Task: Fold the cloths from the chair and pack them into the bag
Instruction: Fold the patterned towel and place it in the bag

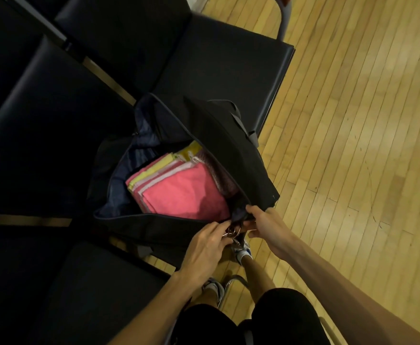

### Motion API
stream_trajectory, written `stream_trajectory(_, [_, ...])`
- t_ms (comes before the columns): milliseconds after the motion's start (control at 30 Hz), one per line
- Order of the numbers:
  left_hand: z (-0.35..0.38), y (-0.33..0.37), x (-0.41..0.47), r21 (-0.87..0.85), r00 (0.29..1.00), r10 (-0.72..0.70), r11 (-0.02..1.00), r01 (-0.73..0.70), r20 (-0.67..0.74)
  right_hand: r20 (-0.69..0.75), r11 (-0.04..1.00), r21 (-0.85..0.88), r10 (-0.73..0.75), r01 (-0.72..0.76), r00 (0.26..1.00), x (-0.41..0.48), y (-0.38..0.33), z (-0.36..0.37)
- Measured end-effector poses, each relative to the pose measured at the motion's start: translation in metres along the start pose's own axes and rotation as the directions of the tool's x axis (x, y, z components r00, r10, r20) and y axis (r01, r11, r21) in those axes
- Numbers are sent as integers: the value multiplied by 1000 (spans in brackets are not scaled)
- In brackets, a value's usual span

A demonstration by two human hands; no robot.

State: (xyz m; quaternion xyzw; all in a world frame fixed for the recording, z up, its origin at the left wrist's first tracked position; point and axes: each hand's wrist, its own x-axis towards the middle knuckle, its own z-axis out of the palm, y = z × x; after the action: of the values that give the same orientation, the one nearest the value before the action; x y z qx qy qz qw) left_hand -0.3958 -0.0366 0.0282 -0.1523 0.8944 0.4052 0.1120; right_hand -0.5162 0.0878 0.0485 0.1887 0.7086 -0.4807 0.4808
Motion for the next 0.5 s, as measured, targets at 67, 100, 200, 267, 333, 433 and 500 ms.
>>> stream_trajectory(67, [-1,-3,-1,38,1000,2,999,-2,10,10,999,-51,-8,8,1000,-3,2,1])
stream_trajectory(100, [-2,-4,-2,81,1000,19,996,-19,6,12,997,-75,-12,13,1000,-4,2,2])
stream_trajectory(200, [-11,1,-3,227,997,58,972,-66,42,36,996,-87,-17,20,999,-10,3,7])
stream_trajectory(267, [-24,8,0,274,998,58,960,-65,33,61,996,-81,-37,42,997,-15,2,11])
stream_trajectory(333, [-39,13,8,211,1000,-18,977,19,-9,85,994,-58,-84,89,993,-20,2,12])
stream_trajectory(433, [-54,16,17,150,993,-121,981,122,-18,111,980,-121,-144,157,983,-22,5,5])
stream_trajectory(500, [-70,9,21,188,984,-177,966,179,-32,103,960,-213,-163,182,981,-20,11,-3])
